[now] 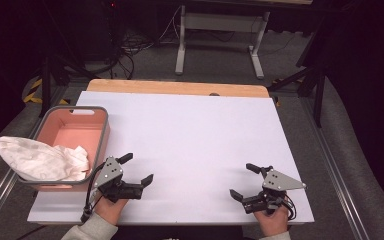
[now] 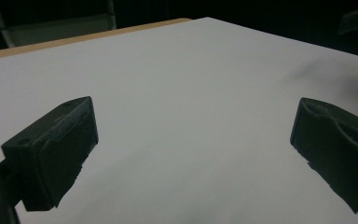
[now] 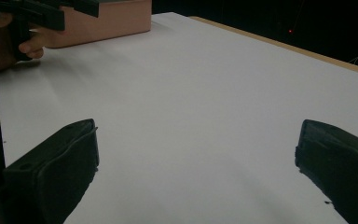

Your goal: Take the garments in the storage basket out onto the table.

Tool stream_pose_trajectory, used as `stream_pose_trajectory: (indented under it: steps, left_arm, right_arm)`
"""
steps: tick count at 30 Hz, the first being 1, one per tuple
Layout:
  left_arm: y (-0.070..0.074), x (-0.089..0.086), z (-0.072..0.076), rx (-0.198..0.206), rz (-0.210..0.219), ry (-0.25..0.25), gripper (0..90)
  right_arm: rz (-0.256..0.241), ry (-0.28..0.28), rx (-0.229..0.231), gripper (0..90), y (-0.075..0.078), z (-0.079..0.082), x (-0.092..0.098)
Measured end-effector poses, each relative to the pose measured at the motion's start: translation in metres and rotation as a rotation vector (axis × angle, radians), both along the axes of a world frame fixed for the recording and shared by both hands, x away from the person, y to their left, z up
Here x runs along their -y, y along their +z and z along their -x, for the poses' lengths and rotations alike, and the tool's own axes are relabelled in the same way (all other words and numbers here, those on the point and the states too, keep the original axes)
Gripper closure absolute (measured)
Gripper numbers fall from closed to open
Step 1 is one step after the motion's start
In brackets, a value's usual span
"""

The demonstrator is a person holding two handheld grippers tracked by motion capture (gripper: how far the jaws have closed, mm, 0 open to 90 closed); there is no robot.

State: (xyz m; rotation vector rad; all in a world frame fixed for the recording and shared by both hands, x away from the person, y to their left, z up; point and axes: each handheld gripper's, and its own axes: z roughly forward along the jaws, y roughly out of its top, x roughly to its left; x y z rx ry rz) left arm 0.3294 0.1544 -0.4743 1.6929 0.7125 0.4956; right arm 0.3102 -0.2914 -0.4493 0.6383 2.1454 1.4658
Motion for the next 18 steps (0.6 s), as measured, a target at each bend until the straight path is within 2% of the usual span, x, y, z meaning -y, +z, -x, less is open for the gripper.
stream_pose_trajectory:
  steps: [2,5,10,11,13,15,18]
  left_arm:
    - [0.002,0.003,0.001,0.002,-0.024,-0.009,1.8]
    - [0.005,0.004,0.000,0.001,-0.036,-0.018,1.8]
    - [0.009,0.003,-0.001,-0.031,-0.041,-0.027,1.6]
    - [0.010,0.003,-0.001,-0.049,-0.050,-0.028,1.6]
    - [0.013,0.004,-0.001,-0.051,-0.072,-0.030,1.7]
    - [0.015,0.003,0.000,-0.048,-0.075,-0.028,1.9]
    - [0.019,0.001,-0.001,-0.065,-0.061,-0.039,2.8]
  right_arm:
    - [0.000,0.000,0.000,0.1,0.000,0.000,0.000]
    - [0.001,0.002,0.002,0.1,0.000,0.002,0.001]
    - [-0.004,0.000,-0.001,0.1,0.000,0.002,0.002]
    - [-0.004,0.000,-0.001,0.1,0.000,0.002,0.002]
    - [0.000,0.001,-0.001,0.1,0.000,0.002,0.001]
    - [0.001,0.005,0.000,0.1,0.000,0.002,0.001]
    - [0.000,0.007,-0.002,0.1,0.000,0.002,0.000]
